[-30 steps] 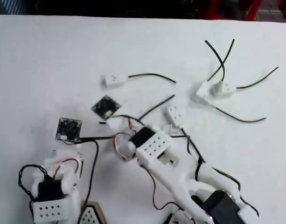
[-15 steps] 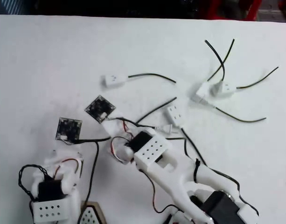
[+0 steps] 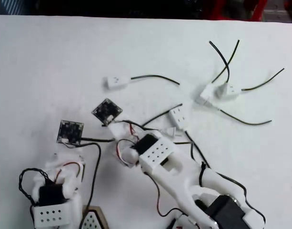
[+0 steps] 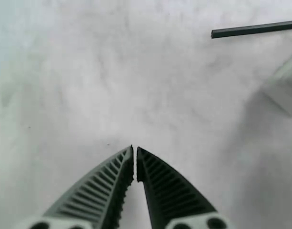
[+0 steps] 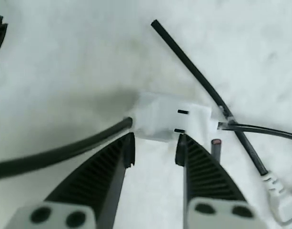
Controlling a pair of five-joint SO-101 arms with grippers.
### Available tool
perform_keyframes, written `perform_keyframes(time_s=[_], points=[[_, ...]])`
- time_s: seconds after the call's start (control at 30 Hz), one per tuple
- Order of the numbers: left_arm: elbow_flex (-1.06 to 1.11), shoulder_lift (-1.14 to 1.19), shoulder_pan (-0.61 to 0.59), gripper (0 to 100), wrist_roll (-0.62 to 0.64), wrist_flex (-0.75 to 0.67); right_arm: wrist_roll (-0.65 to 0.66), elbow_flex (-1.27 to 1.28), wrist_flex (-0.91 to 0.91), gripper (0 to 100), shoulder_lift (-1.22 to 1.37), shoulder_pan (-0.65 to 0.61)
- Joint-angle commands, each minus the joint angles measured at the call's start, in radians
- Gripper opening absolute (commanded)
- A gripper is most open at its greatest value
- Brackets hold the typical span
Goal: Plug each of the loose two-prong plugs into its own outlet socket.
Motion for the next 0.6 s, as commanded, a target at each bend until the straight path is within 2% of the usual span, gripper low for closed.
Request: perform_keyframes(time_s=[0.0,0.33,0.5,0.57], points=[[-0.006,-0.013,-0.001,3,0.008,0.005,-0.011,-0.018,-0.002,15.6,-0.044,-0.013],[-0.006,-0.013,-0.001,3,0.008,0.005,-0.064,-0.015,-0.097,15.2,-0.041,-0.050],[-0.006,-0.013,-0.001,3,0.008,0.005,-0.028,-0.018,-0.160,2.2,0.018,-0.024],[-0.006,-0.013,-0.001,3,0.008,0.005,0.037,-0.021,-0.174,2.3,0.039,0.005]])
